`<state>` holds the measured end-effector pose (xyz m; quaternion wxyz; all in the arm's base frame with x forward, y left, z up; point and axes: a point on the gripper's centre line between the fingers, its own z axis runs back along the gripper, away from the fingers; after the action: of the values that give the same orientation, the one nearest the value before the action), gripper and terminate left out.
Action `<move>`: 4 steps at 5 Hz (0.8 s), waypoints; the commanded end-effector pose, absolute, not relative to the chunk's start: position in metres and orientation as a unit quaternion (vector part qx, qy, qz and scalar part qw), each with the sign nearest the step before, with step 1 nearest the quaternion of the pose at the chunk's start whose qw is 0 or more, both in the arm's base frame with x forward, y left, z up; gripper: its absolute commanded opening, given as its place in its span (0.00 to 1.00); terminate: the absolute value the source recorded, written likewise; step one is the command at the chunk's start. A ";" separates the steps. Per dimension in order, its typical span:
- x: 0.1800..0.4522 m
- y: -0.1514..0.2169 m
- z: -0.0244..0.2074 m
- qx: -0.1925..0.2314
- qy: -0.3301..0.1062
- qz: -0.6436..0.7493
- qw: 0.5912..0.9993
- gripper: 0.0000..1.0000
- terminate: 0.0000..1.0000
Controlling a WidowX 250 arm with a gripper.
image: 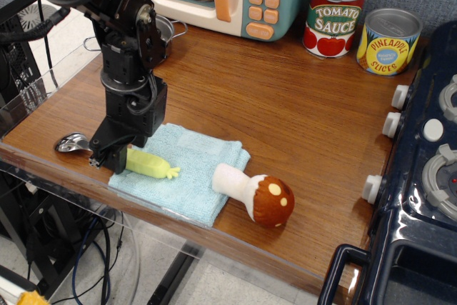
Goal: Place the spoon in front of the cans
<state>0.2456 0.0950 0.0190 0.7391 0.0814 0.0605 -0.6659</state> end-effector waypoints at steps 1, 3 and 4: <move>0.248 0.094 0.026 0.096 0.053 -0.670 0.735 0.00 0.00; 0.259 0.092 0.049 0.107 0.044 -0.661 0.742 0.00 0.00; 0.268 0.089 0.078 0.129 0.020 -0.638 0.759 0.00 0.00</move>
<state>0.2629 0.0867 0.0647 0.7633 0.1065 0.0326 -0.6364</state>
